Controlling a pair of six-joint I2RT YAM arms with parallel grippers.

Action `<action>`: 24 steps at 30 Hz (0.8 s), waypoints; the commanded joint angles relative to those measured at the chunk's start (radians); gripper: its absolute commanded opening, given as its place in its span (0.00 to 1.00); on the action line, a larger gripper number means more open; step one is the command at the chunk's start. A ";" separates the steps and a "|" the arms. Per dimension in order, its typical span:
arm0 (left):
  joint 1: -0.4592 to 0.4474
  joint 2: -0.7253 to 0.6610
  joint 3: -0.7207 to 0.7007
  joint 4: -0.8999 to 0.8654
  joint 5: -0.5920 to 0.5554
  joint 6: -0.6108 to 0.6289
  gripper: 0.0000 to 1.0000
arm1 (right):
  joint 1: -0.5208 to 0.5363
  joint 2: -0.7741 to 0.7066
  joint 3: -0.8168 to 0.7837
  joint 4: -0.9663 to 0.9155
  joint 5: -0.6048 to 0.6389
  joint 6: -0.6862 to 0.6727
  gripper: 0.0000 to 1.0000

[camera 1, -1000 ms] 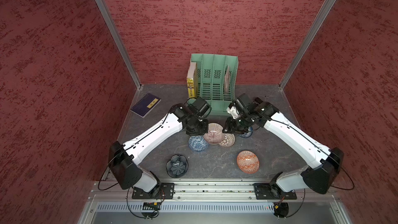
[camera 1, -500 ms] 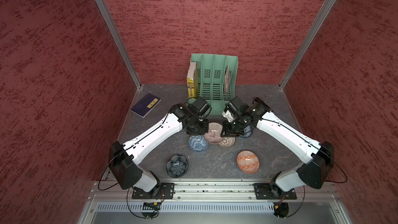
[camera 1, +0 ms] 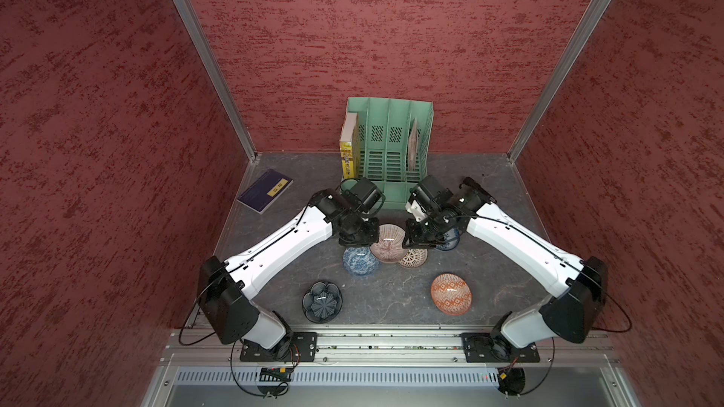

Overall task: Stack the bowls
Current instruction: Pick up the bowl from the center of the board.

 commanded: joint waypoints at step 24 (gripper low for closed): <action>0.105 -0.254 -0.115 0.100 0.020 -0.006 0.82 | -0.003 0.025 0.049 0.025 -0.004 0.008 0.00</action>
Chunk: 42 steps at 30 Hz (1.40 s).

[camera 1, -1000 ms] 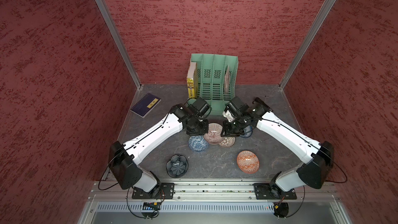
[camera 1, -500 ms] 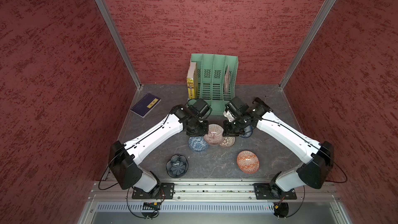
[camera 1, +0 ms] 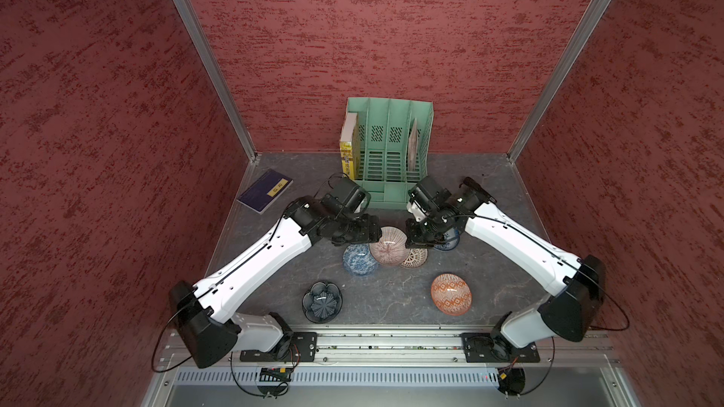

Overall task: Stack the bowls
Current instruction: Pick up the bowl from the center of the board, then place the bowl on the bowl.

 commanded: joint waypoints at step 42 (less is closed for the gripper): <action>0.612 -0.309 -0.404 0.005 0.243 0.111 0.81 | -0.293 0.016 -0.287 0.272 -0.087 -0.113 0.00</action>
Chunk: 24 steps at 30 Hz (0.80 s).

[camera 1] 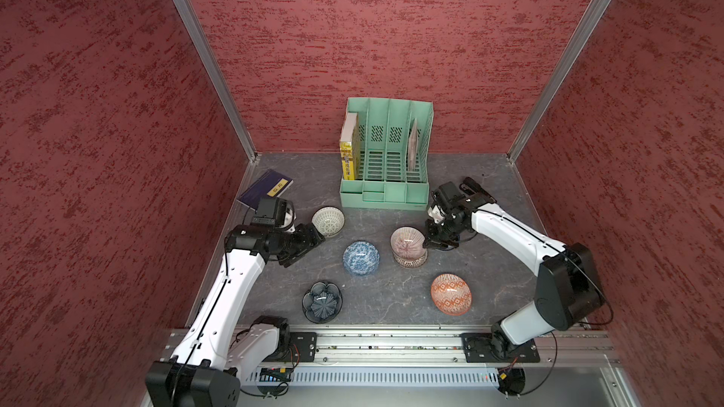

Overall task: Stack the bowls
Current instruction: Place the bowl on the bowl.

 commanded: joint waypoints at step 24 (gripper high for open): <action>0.007 -0.016 -0.052 0.051 0.020 0.012 0.81 | -0.009 0.026 -0.082 0.143 0.023 -0.044 0.00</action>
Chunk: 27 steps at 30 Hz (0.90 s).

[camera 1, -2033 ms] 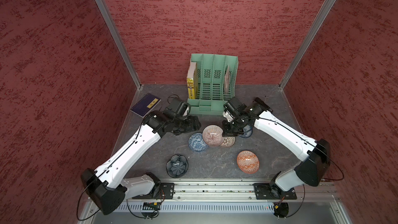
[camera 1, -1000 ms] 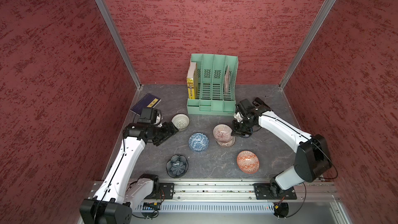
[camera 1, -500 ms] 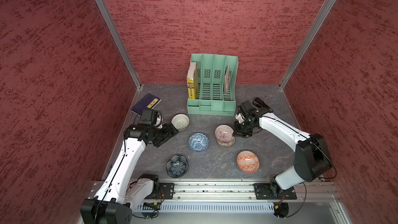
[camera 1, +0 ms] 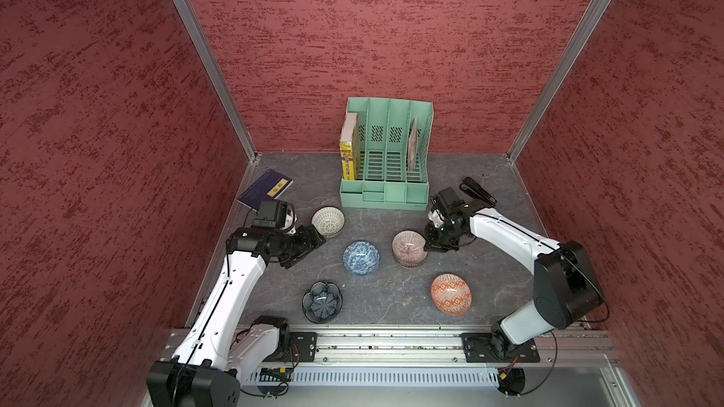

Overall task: Stack the bowls
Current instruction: Place the bowl on the bowl.

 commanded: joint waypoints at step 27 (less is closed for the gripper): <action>0.007 0.009 -0.019 0.027 0.012 0.017 0.81 | -0.007 0.011 -0.003 0.004 0.013 -0.043 0.07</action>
